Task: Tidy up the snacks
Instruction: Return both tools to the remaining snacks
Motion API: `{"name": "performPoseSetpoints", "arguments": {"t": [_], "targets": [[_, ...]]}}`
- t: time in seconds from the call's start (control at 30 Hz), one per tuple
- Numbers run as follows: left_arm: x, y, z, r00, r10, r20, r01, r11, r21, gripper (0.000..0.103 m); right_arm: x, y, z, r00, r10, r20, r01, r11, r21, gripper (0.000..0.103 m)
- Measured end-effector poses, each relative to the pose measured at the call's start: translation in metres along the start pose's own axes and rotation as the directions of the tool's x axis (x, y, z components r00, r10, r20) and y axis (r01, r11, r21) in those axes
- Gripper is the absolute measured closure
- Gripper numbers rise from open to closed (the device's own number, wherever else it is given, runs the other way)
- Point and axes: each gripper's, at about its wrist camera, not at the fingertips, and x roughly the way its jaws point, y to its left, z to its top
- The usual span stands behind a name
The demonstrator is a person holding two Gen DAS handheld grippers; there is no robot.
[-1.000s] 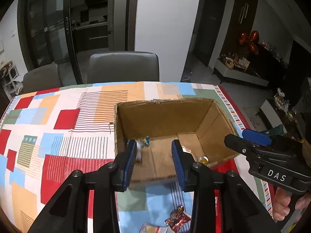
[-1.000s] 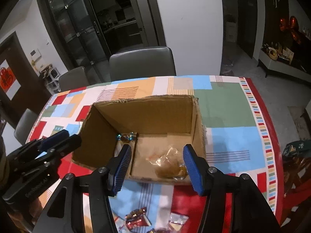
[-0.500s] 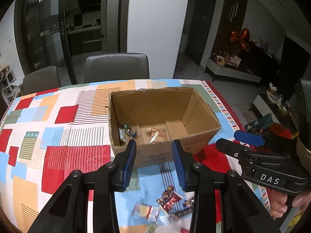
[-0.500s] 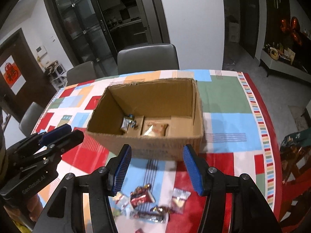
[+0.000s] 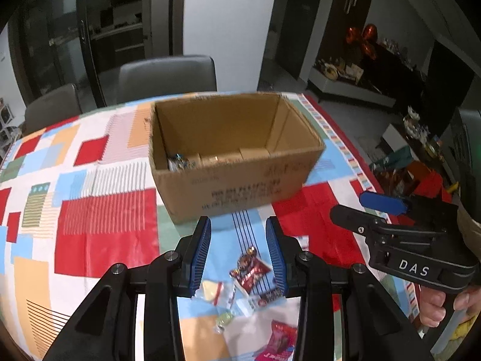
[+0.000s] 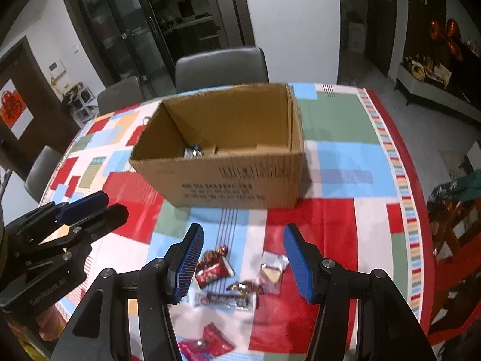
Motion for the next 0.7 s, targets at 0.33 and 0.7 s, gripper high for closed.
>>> {"name": "performPoseSetpoints", "arguments": {"t": [0.33,0.7], "targets": [[0.026,-0.002,-0.02,0.994,-0.044,-0.1,0.044,0.999,-0.002,0.066,0.021,-0.008,-0.02,0.997,-0.019,-0.071,0.023,0.999,0.048,0.047],[0.071,-0.005,-0.032,0.972,-0.074,-0.222,0.075,0.997,-0.003,0.066,0.059,-0.019,-0.038,0.984,-0.043,-0.173,0.059,0.994,0.087,0.047]]}}
